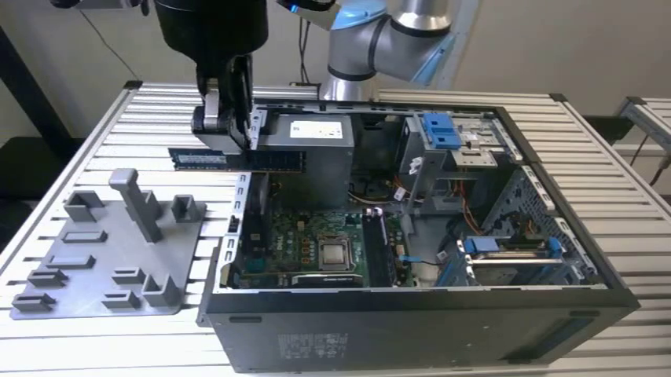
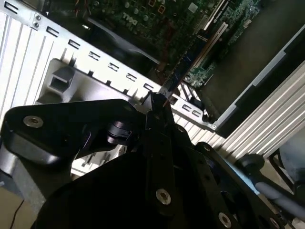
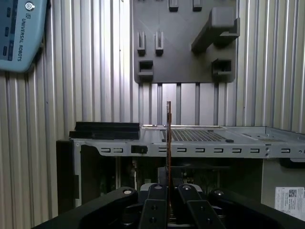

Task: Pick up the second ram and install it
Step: 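Pick up the second ram and move it above second insertion slot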

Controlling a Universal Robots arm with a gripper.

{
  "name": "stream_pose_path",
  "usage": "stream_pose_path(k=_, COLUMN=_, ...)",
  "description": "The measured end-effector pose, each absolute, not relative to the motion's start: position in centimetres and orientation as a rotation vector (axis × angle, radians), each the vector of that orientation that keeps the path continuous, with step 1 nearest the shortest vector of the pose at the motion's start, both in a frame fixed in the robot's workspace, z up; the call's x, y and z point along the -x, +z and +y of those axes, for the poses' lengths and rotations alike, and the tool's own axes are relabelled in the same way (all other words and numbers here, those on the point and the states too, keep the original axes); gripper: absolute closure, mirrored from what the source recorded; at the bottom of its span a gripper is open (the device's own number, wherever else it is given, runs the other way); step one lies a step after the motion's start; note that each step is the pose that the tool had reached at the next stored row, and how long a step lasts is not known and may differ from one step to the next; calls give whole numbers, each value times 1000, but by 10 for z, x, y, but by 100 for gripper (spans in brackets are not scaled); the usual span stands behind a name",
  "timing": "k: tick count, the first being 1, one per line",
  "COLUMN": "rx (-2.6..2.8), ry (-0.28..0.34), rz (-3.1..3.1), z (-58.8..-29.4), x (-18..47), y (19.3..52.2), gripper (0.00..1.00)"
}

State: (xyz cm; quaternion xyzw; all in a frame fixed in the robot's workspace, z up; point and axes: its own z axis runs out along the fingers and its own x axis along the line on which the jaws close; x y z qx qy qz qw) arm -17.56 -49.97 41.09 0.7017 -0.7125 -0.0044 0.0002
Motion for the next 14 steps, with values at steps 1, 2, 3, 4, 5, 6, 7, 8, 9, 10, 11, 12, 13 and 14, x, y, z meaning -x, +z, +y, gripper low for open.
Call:
stream_pose_path(k=1, rx=-2204, ry=-14, rz=-2238, z=-500, x=173, y=411, gripper=85)
stream_pose_path(k=2, rx=-2204, ry=-15, rz=-2238, z=-500, x=170, y=411, gripper=85)
stream_pose_path(k=3, rx=-2204, ry=-15, rz=-2238, z=-500, x=167, y=411, gripper=85)
stream_pose_path(k=4, rx=-2203, ry=-15, rz=-2237, z=-500, x=165, y=411, gripper=85)
stream_pose_path(k=5, rx=-2203, ry=-16, rz=-2237, z=-500, x=162, y=411, gripper=85)
stream_pose_path(k=6, rx=-2203, ry=-16, rz=-2237, z=-500, x=159, y=411, gripper=85)
stream_pose_path(k=7, rx=-2203, ry=-17, rz=-2237, z=-500, x=156, y=411, gripper=85)
stream_pose_path(k=8, rx=-2203, ry=-17, rz=-2237, z=-500, x=154, y=411, gripper=85)
stream_pose_path(k=9, rx=-2202, ry=-17, rz=-2236, z=-500, x=151, y=411, gripper=85)
stream_pose_path(k=10, rx=-2202, ry=-18, rz=-2236, z=-500, x=149, y=411, gripper=85)
stream_pose_path(k=11, rx=-2202, ry=-18, rz=-2236, z=-500, x=146, y=411, gripper=85)
stream_pose_path(k=12, rx=-2202, ry=-19, rz=-2236, z=-500, x=143, y=411, gripper=85)
stream_pose_path(k=13, rx=-2202, ry=-19, rz=-2236, z=-500, x=140, y=411, gripper=85)
stream_pose_path(k=14, rx=-2202, ry=-19, rz=-2236, z=-500, x=138, y=411, gripper=85)
